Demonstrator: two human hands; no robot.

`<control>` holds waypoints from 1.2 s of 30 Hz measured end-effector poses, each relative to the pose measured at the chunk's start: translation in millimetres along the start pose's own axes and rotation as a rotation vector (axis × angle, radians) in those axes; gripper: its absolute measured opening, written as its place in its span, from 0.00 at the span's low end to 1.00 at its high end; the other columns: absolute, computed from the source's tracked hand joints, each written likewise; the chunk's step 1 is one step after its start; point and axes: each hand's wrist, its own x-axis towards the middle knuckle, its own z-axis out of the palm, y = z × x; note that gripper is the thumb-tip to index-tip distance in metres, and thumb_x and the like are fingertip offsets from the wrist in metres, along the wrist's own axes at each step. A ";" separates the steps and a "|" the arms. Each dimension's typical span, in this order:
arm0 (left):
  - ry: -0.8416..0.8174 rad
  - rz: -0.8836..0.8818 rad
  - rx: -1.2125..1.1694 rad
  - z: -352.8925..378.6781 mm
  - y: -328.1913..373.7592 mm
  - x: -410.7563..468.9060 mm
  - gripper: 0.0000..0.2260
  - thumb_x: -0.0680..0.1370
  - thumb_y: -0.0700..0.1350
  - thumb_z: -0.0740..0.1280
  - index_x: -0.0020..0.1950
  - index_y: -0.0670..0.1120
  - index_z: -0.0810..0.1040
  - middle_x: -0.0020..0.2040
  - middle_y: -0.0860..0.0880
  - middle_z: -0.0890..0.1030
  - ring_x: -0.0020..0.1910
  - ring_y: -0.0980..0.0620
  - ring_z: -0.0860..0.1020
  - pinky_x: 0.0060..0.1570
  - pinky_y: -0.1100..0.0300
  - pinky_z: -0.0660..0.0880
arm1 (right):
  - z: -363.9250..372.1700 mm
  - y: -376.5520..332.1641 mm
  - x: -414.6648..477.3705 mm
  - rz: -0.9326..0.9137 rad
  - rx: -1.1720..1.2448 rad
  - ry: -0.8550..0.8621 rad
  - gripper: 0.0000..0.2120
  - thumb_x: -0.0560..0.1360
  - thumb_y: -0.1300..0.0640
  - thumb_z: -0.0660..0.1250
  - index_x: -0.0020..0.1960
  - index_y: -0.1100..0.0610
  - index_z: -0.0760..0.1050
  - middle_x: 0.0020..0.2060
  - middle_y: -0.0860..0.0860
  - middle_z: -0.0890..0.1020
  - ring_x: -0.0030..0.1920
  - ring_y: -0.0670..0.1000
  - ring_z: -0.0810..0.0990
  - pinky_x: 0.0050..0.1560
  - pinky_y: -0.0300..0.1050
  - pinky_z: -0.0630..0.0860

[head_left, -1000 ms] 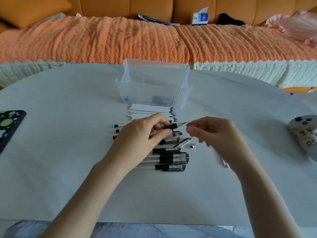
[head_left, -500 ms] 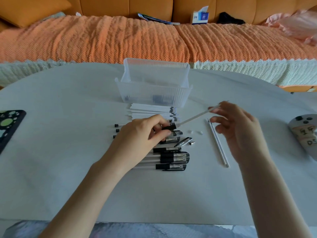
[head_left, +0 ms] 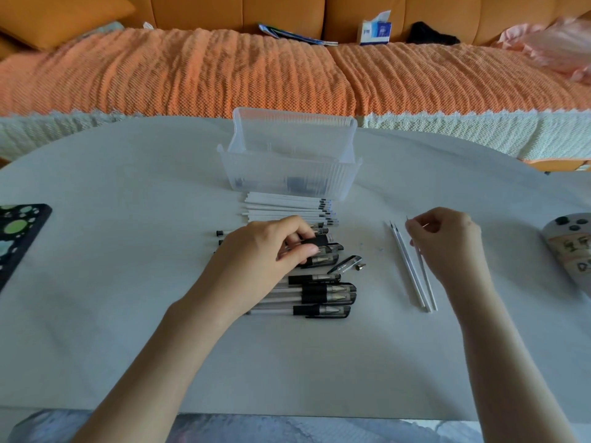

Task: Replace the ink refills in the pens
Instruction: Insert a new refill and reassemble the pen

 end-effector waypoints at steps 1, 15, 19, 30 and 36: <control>-0.004 -0.003 0.005 -0.3 0.0 -0.1 0.05 0.75 0.53 0.67 0.48 0.54 0.77 0.37 0.60 0.81 0.35 0.59 0.76 0.41 0.60 0.75 | 2.1 1.5 0.7 0.006 -0.023 -0.013 0.05 0.72 0.58 0.65 0.39 0.58 0.78 0.34 0.55 0.82 0.38 0.55 0.78 0.40 0.41 0.69; -0.021 -0.035 0.046 -3.3 -2.7 -0.6 0.06 0.75 0.54 0.66 0.49 0.55 0.77 0.39 0.60 0.80 0.35 0.63 0.74 0.41 0.64 0.72 | 23.2 -21.6 -3.5 -0.390 -0.012 -0.025 0.04 0.71 0.62 0.70 0.44 0.54 0.80 0.38 0.48 0.79 0.38 0.49 0.72 0.40 0.42 0.66; -0.023 -0.040 0.060 -3.0 -3.7 -0.4 0.06 0.75 0.55 0.66 0.49 0.56 0.77 0.40 0.60 0.80 0.35 0.64 0.74 0.39 0.66 0.72 | 51.1 -28.3 -8.1 -0.533 -0.103 -0.156 0.05 0.71 0.60 0.71 0.46 0.53 0.82 0.41 0.46 0.79 0.44 0.49 0.71 0.43 0.40 0.65; -0.002 -0.021 0.085 -4.3 -5.7 0.3 0.06 0.75 0.55 0.66 0.49 0.55 0.77 0.39 0.59 0.80 0.35 0.60 0.77 0.41 0.60 0.75 | 59.7 -27.4 -5.2 -0.572 -0.210 -0.141 0.03 0.71 0.60 0.71 0.45 0.58 0.81 0.43 0.52 0.80 0.48 0.54 0.73 0.45 0.40 0.64; 0.008 -0.015 0.076 -5.1 -5.4 0.2 0.06 0.75 0.54 0.66 0.49 0.55 0.77 0.39 0.59 0.80 0.35 0.60 0.77 0.41 0.60 0.75 | 58.1 -27.2 -6.1 -0.549 -0.201 -0.175 0.03 0.72 0.61 0.70 0.44 0.60 0.79 0.43 0.52 0.78 0.48 0.54 0.71 0.45 0.42 0.66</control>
